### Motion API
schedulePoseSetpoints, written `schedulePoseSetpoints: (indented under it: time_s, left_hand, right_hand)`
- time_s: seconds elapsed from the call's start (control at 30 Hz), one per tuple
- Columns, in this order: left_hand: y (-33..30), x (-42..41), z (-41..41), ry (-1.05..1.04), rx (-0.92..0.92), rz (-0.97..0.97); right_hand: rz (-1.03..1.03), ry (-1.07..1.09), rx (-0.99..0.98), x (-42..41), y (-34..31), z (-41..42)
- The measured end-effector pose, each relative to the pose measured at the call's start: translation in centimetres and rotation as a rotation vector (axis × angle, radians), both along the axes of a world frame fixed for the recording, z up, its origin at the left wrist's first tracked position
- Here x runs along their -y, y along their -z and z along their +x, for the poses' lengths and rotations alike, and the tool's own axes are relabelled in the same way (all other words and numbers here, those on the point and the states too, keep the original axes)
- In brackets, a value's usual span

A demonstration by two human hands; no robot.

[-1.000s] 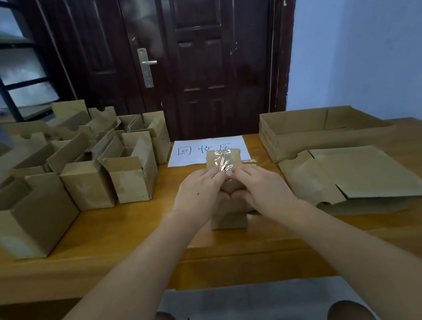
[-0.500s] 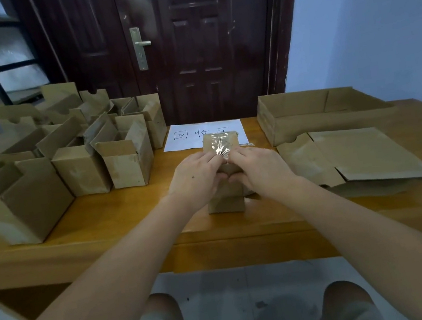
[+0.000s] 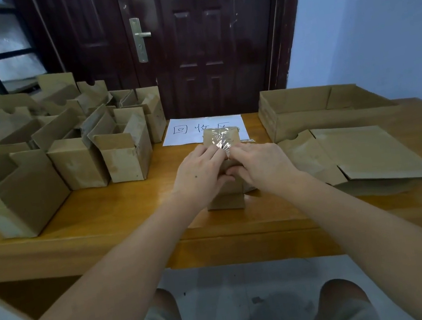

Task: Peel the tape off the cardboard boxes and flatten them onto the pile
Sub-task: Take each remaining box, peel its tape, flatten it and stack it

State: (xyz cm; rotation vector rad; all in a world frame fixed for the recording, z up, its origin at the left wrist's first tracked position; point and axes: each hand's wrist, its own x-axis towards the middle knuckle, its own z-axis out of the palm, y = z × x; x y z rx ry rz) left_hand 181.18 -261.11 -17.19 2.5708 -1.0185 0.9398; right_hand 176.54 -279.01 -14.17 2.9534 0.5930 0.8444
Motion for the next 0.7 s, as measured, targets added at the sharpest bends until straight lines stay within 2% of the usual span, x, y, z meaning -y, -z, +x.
schedulePoseSetpoints:
  time_s: [0.3, 0.7]
  left_hand:
    - [-0.2, 0.0, 0.1, 0.003, 0.002, -0.009]
    - [-0.2, -2.3, 0.1, 0.086, -0.149, 0.031]
  right_hand:
    - [0.005, 0.056, -0.210, 0.9, 0.3, 0.0]
    - [0.044, 0.063, -0.051, 0.0, 0.9, 0.2]
